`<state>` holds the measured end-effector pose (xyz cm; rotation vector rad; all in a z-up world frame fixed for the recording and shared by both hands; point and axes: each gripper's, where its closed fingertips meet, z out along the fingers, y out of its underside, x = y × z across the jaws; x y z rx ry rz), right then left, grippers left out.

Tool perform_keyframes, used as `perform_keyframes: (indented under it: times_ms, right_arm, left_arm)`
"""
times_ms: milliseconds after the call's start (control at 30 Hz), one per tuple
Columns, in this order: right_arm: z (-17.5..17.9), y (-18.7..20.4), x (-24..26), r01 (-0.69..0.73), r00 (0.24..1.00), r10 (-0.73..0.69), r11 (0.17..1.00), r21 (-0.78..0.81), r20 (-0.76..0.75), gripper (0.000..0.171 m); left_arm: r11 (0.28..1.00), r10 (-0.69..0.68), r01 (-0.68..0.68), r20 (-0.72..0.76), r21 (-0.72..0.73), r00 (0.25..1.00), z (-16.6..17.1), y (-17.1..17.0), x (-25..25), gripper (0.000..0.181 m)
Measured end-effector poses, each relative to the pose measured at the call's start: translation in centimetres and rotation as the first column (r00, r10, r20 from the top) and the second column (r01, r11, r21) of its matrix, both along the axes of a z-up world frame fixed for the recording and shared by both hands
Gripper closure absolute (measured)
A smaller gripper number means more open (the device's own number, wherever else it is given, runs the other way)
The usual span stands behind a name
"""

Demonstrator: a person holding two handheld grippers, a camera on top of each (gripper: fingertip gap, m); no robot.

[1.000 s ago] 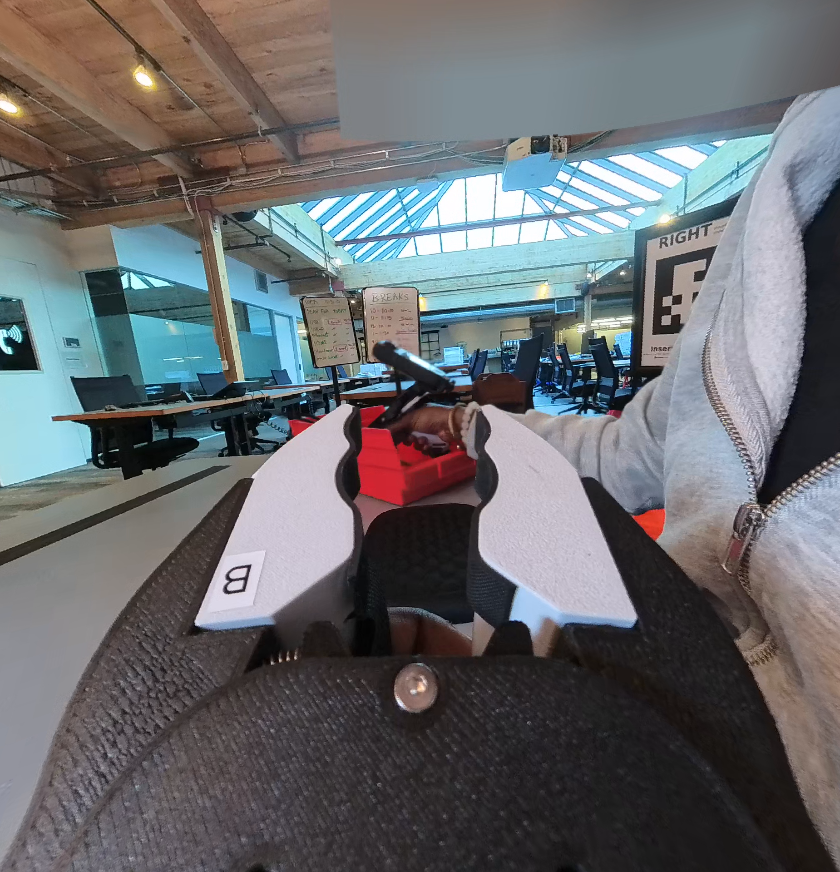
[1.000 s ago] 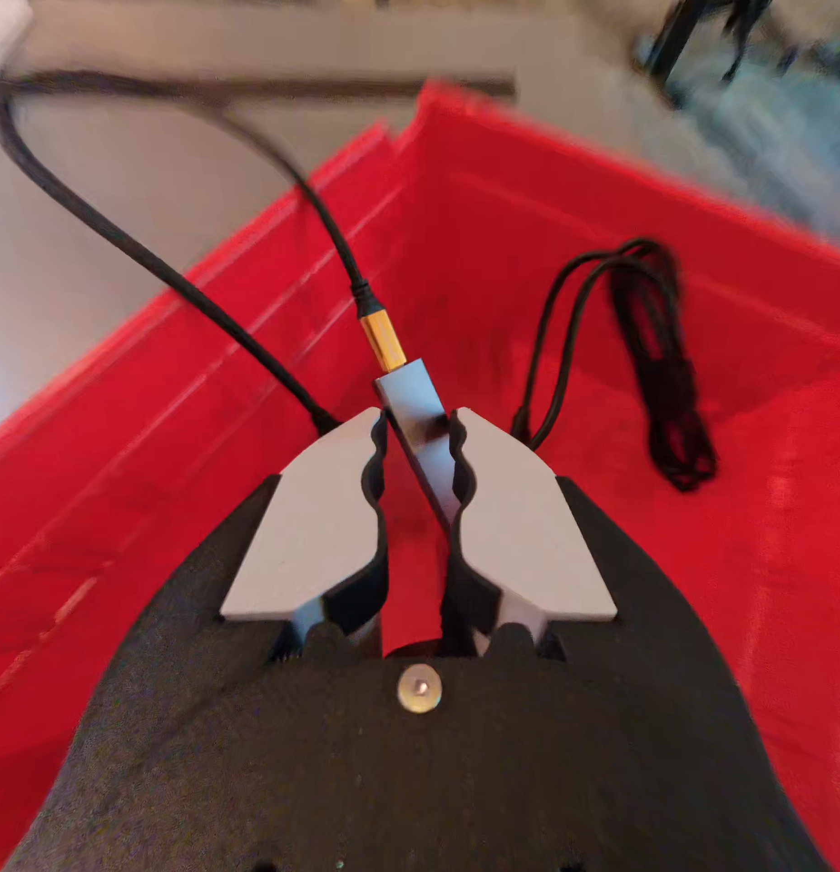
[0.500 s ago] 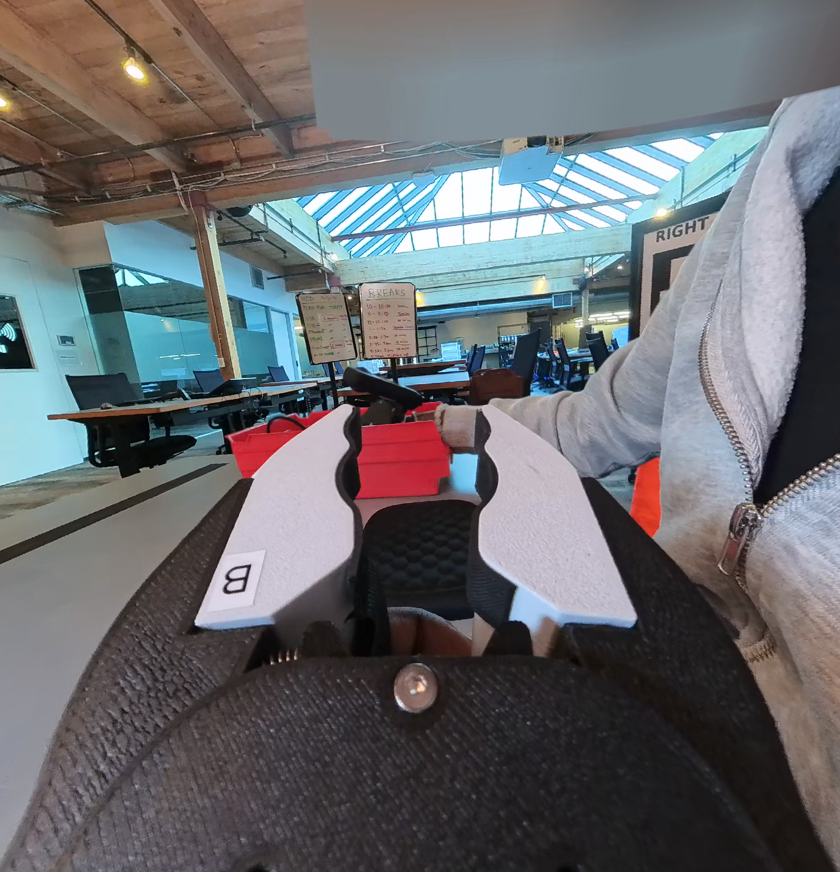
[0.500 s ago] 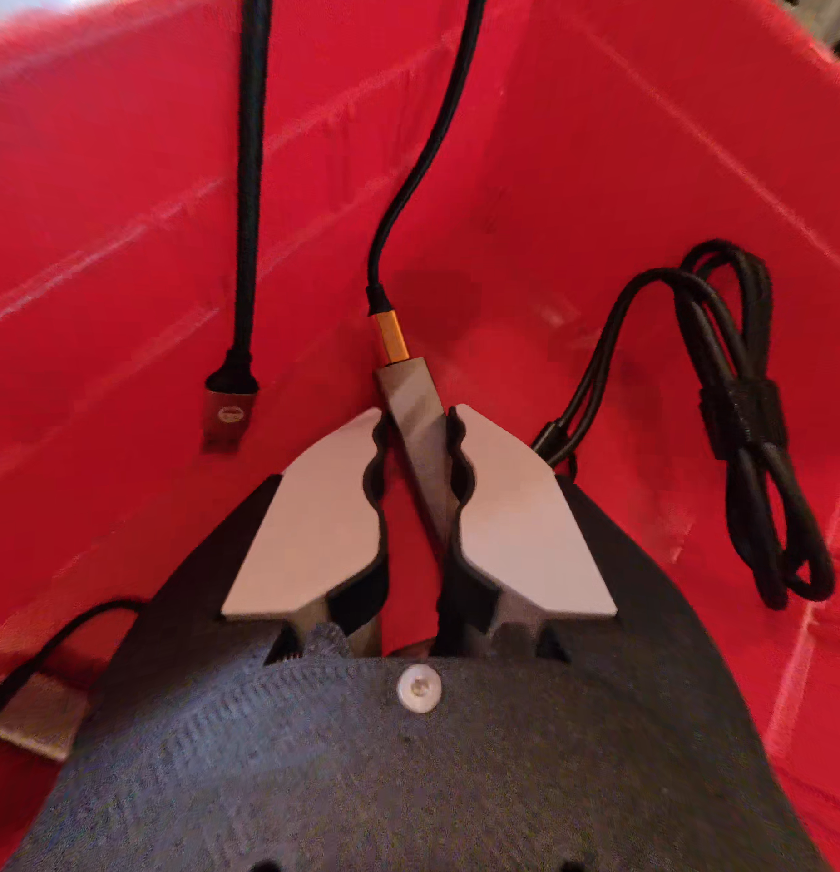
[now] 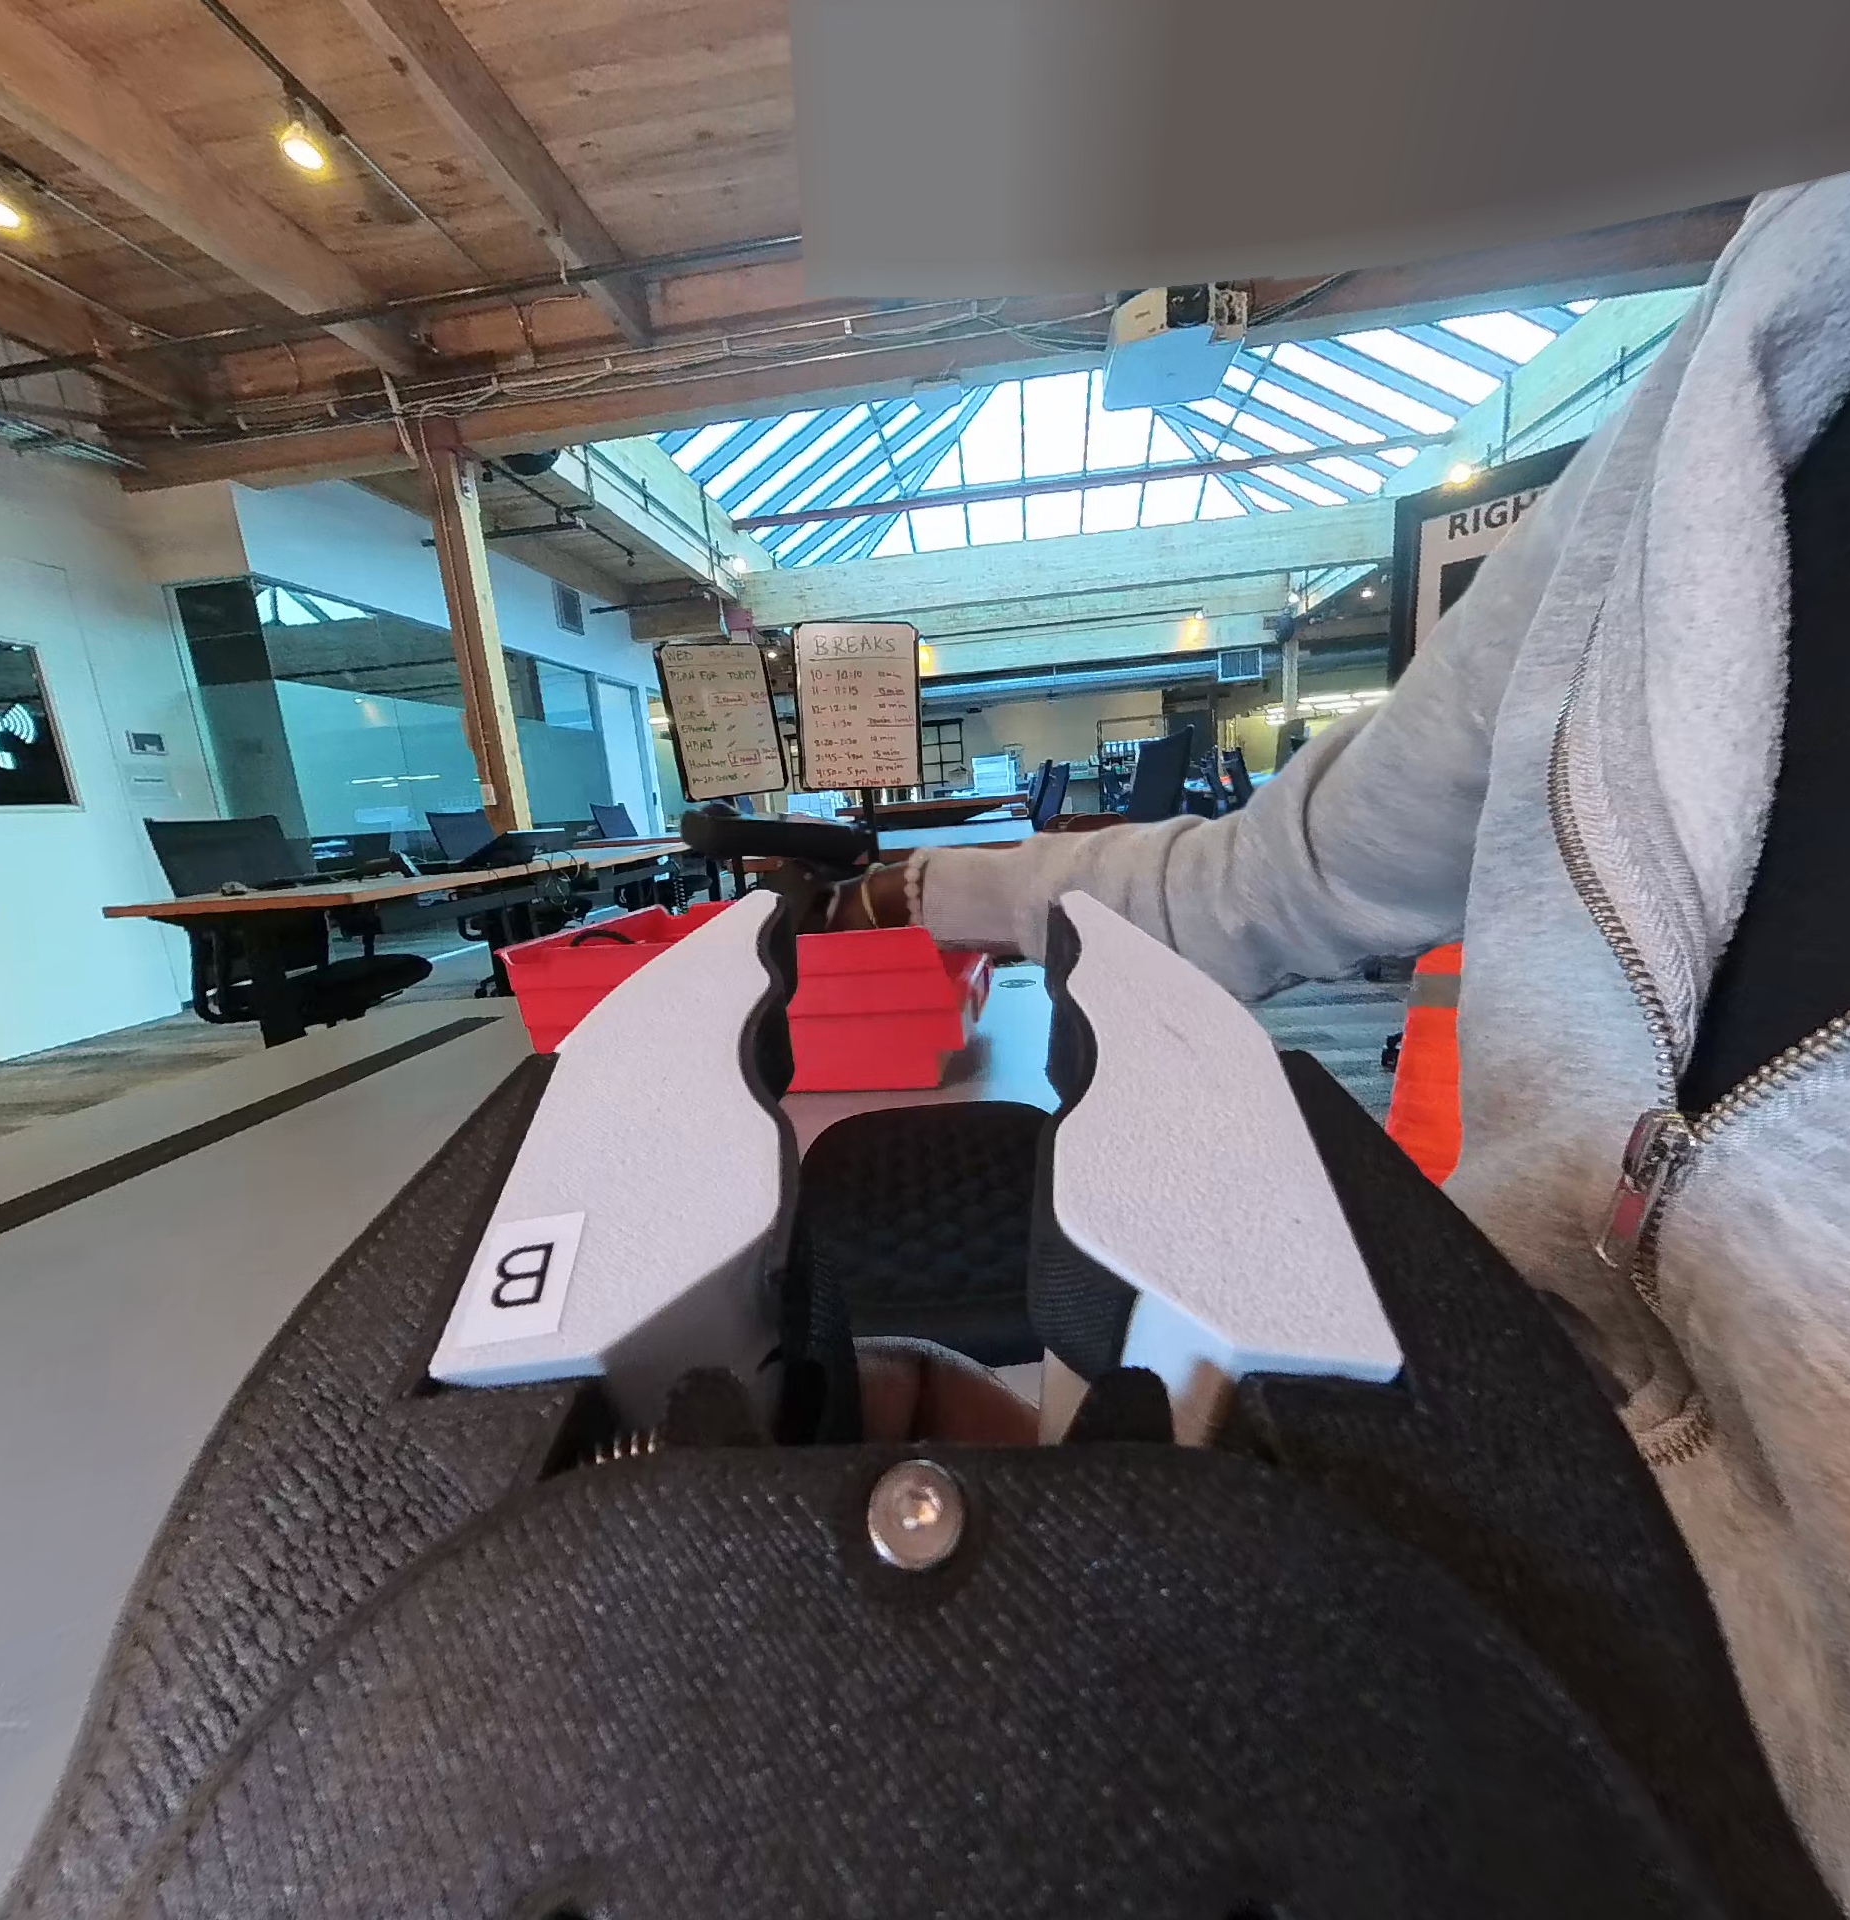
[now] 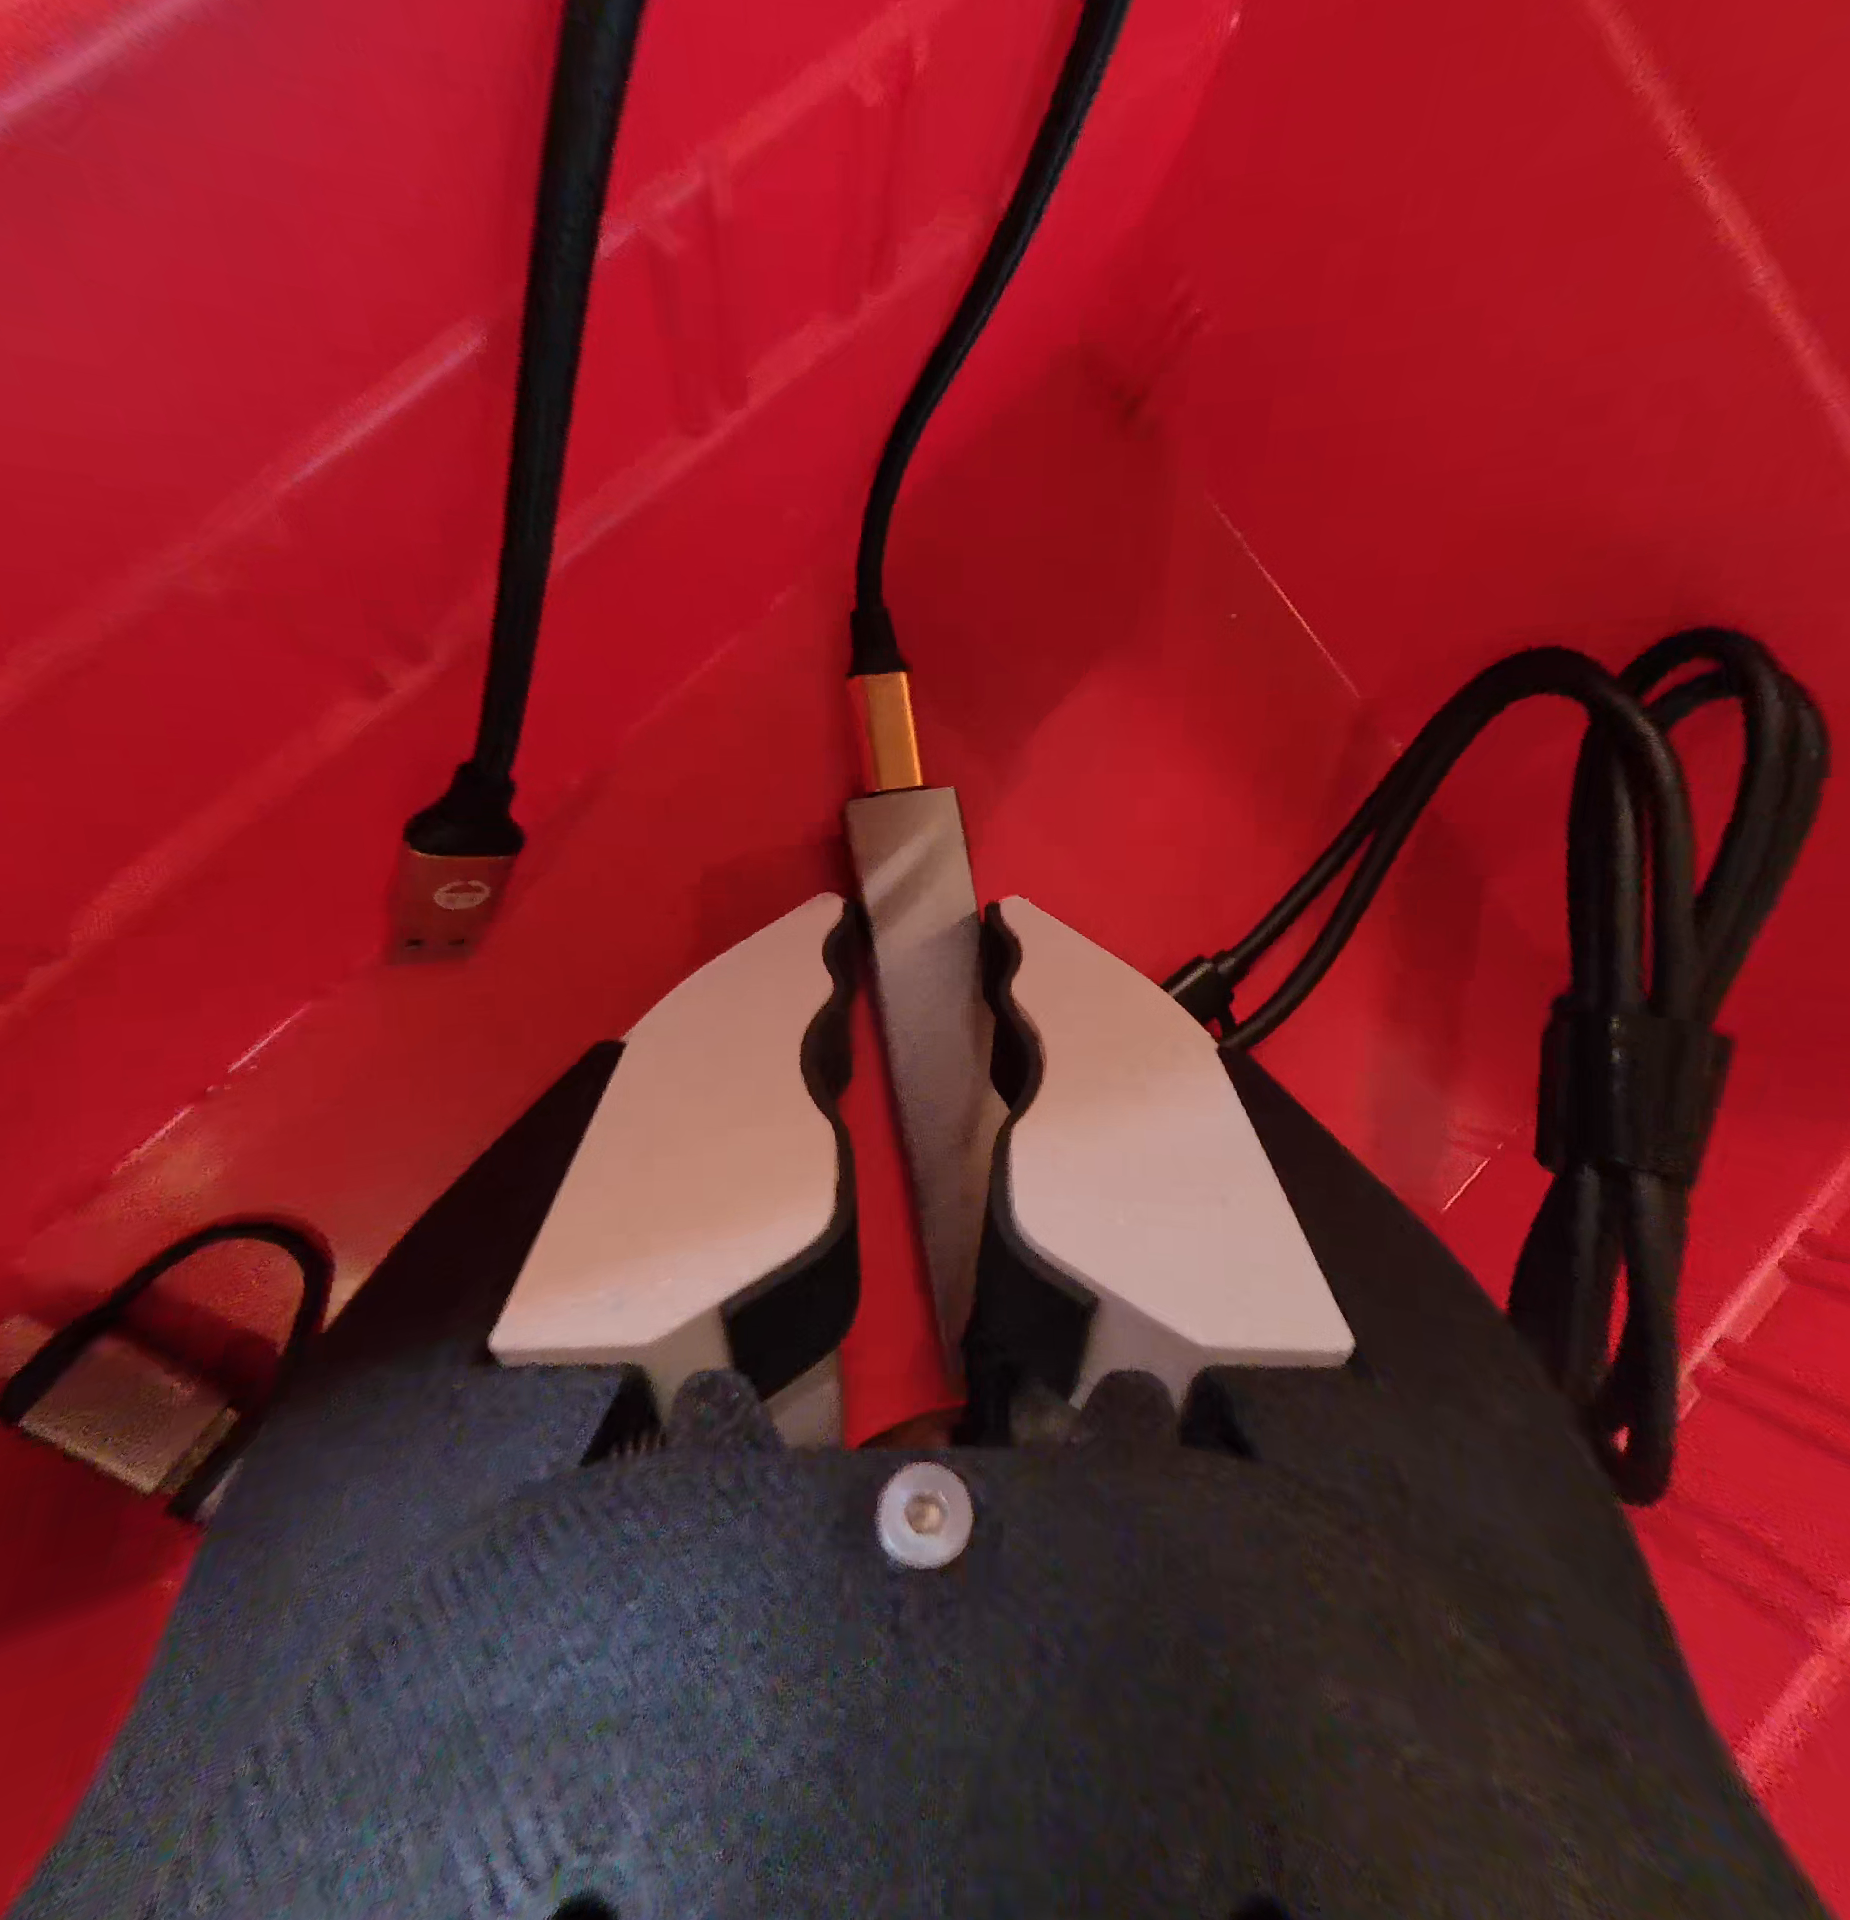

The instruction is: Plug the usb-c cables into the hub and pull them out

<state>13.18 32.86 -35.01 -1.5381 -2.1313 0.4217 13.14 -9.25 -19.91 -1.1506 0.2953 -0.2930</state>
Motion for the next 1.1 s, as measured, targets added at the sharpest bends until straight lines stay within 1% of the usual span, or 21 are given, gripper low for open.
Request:
perform_keyframes:
  times_ms: [133,300,367,467,500,533,567,600,667,700,767,800,833,867,900,933,967,1000,1033,1067,1100]
  right_arm:
    - [-0.1,2.5,-0.2,0.016,0.996,-0.019,0.999,0.044,0.082,0.149]
    - [-0.2,2.8,-0.4,-0.062,0.994,0.065,0.998,-0.033,0.083,0.149]
    - [-0.2,2.8,-0.5,-0.080,0.993,0.082,0.996,-0.032,0.086,0.150]
    - [-0.2,2.9,-0.3,-0.058,0.991,0.059,0.998,-0.016,0.121,0.141]
    - [-0.1,3.3,-0.2,-0.010,0.991,0.009,1.000,0.004,0.133,0.138]
    - [0.3,3.5,-0.2,0.038,0.991,-0.039,0.999,0.008,0.128,0.126]
    - [1.1,3.5,-0.3,0.077,0.992,-0.077,0.997,0.004,0.104,0.120]
    - [2.1,3.8,-0.4,0.120,0.991,-0.121,0.993,0.024,0.064,0.117]
    - [5.0,3.9,-0.4,0.162,0.986,-0.159,0.984,0.078,-0.047,0.108]
    - [6.7,4.1,-0.3,0.200,0.975,-0.188,0.974,0.107,-0.116,0.109]
    - [10.7,4.0,0.2,0.313,0.926,-0.269,0.940,0.139,-0.266,0.102]
    - [13.1,3.2,0.4,0.362,0.880,-0.298,0.925,0.118,-0.369,0.101]
    - [15.7,1.8,0.4,0.395,0.812,-0.316,0.916,0.064,-0.490,0.102]
    - [18.4,-0.4,0.3,0.378,0.727,-0.314,0.925,-0.025,-0.611,0.103]
    - [20.7,-3.6,0.1,0.294,0.634,-0.295,0.947,-0.130,-0.715,0.105]
    - [22.6,-7.3,0.0,0.162,0.544,-0.276,0.961,-0.223,-0.792,0.105]
    - [23.8,-10.9,0.1,0.026,0.474,-0.262,0.958,-0.284,-0.840,0.105]
    - [24.4,-14.3,0.3,-0.097,0.428,-0.243,0.945,-0.311,-0.870,0.102]
    - [24.4,-17.3,0.5,-0.190,0.394,-0.217,0.931,-0.311,-0.893,0.097]
    - [23.8,-19.7,0.5,-0.250,0.364,-0.191,0.923,-0.293,-0.911,0.093]
    - [23.0,-21.7,0.4,-0.292,0.333,-0.162,0.919,-0.265,-0.929,0.094]
  left_arm:
    - [1.000,0.000,0.000,0.001,-0.001,1.000,0.0,0.0,0.0,0.134]
    - [1.000,-0.003,0.003,-0.002,-0.004,1.000,-0.1,0.0,0.0,0.134]
    - [1.000,-0.004,0.004,-0.001,-0.005,1.000,-0.1,0.0,0.0,0.134]
    - [1.000,-0.007,0.007,0.006,-0.005,1.000,0.0,0.0,0.0,0.134]
    - [1.000,-0.008,0.008,0.010,-0.006,1.000,0.0,0.0,-0.1,0.134]
    - [1.000,-0.010,0.010,0.014,-0.006,1.000,0.0,0.0,-0.1,0.134]
    - [1.000,-0.010,0.010,0.015,-0.005,1.000,0.0,0.0,-0.1,0.134]
    - [1.000,-0.011,0.011,0.015,-0.005,1.000,0.0,0.0,-0.1,0.134]
    - [1.000,-0.010,0.010,0.012,-0.006,1.000,0.0,0.0,-0.1,0.134]
    - [1.000,-0.009,0.009,0.010,-0.007,1.000,0.0,0.0,-0.1,0.134]
    - [1.000,-0.008,0.008,0.007,-0.006,1.000,0.0,0.0,0.0,0.134]
    - [1.000,-0.007,0.007,0.006,-0.005,1.000,0.0,0.0,0.0,0.134]
    - [1.000,-0.007,0.007,0.005,-0.006,1.000,0.0,0.0,0.0,0.134]
    - [1.000,-0.006,0.006,0.004,-0.007,1.000,-0.1,0.0,0.0,0.134]
    - [1.000,-0.006,0.006,0.004,-0.008,1.000,-0.1,0.1,0.0,0.134]
    - [1.000,-0.007,0.007,0.005,-0.010,1.000,-0.1,0.1,0.0,0.134]
    - [1.000,-0.009,0.009,0.007,-0.011,1.000,-0.1,0.1,0.0,0.134]
    - [1.000,-0.008,0.008,0.010,-0.009,1.000,-0.1,0.1,-0.1,0.134]
    - [1.000,-0.007,0.007,0.012,-0.007,1.000,-0.1,0.1,-0.1,0.134]
    - [1.000,-0.005,0.005,0.013,-0.004,1.000,0.0,0.1,-0.1,0.134]
    - [1.000,-0.003,0.003,0.011,-0.002,1.000,0.0,0.1,-0.1,0.134]
